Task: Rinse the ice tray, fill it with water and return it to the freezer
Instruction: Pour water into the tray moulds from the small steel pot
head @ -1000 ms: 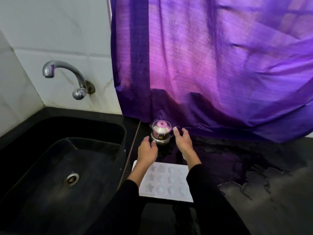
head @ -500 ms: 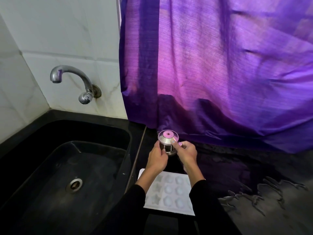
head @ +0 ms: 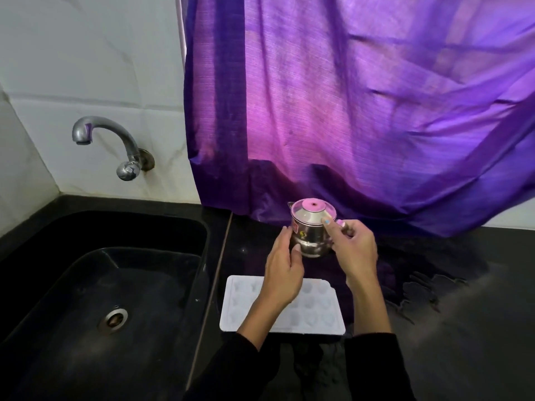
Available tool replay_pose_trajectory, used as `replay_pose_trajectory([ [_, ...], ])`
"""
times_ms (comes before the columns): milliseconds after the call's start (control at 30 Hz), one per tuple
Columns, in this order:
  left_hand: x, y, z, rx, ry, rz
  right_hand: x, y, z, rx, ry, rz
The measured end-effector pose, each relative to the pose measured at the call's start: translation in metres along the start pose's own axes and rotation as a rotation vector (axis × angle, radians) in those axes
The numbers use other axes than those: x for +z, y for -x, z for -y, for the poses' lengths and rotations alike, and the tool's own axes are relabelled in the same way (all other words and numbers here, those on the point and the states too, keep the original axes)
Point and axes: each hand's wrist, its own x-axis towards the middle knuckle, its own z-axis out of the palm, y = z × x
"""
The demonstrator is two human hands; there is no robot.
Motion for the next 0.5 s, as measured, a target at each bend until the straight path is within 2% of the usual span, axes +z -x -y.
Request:
replay_pose_trajectory([
  [200,0.035,0.033,0.003,-0.076,0.082,0.121,-0.047,0.027,-0.010,0.018,0.178,-0.060],
  [300,0.054,0.050,0.008,-0.125,0.101,0.181,-0.064,0.037,-0.017,0.049,0.245,-0.060],
  [500,0.077,0.074,0.010,-0.116,0.115,0.228,-0.079,0.043,-0.028,0.100,0.414,-0.017],
])
